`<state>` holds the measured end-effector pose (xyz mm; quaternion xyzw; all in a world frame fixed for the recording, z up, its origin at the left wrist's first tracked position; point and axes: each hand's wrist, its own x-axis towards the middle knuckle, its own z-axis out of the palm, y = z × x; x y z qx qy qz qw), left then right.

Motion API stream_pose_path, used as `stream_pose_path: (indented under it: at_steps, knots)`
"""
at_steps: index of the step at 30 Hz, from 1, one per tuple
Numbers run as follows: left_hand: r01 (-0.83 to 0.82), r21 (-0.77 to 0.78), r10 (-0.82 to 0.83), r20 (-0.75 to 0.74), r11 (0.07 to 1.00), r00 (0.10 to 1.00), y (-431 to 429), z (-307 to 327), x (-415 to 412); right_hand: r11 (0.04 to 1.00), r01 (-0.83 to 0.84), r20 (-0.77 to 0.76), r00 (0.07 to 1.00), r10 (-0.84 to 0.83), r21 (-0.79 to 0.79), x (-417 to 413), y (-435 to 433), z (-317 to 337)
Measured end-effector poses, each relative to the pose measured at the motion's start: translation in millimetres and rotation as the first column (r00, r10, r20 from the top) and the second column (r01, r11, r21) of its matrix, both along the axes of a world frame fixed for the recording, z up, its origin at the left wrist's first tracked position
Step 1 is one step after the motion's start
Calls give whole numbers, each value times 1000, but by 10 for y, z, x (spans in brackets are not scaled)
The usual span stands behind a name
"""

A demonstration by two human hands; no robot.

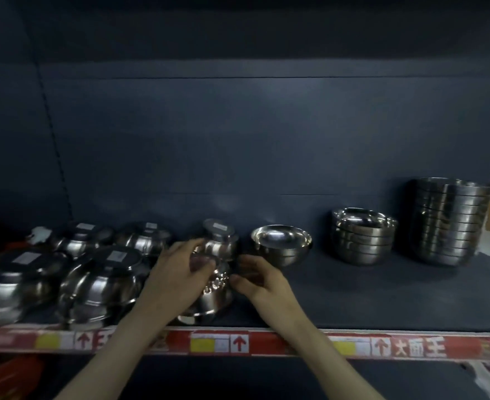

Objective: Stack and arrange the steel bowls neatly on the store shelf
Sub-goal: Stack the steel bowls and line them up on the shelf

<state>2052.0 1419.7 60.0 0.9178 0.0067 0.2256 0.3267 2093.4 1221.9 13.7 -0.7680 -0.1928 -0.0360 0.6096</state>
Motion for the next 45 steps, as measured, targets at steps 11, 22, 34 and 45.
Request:
stream_pose_path:
  at_steps: [11, 22, 34, 45]
  knots:
    - [32, -315, -109, -231, 949, 967, 203, -166, -137, 935, -54, 53, 996, 77, -349, -100, 338, -31]
    - [153, -346, -206, -123, 926, 971, -33, -58, -47, 968, 25, 106, 994, 2, -250, -138, -104, 194]
    - [348, -523, -343, 111, 778, 933, -1176, 146, 161, 964, 259, 195, 950, -242, -61, -442, -1327, 492]
    - [570, -514, -577, 168, 641, 800, -2101, 295, 172, 900, 434, 201, 881, -429, 19, -735, -2272, 578]
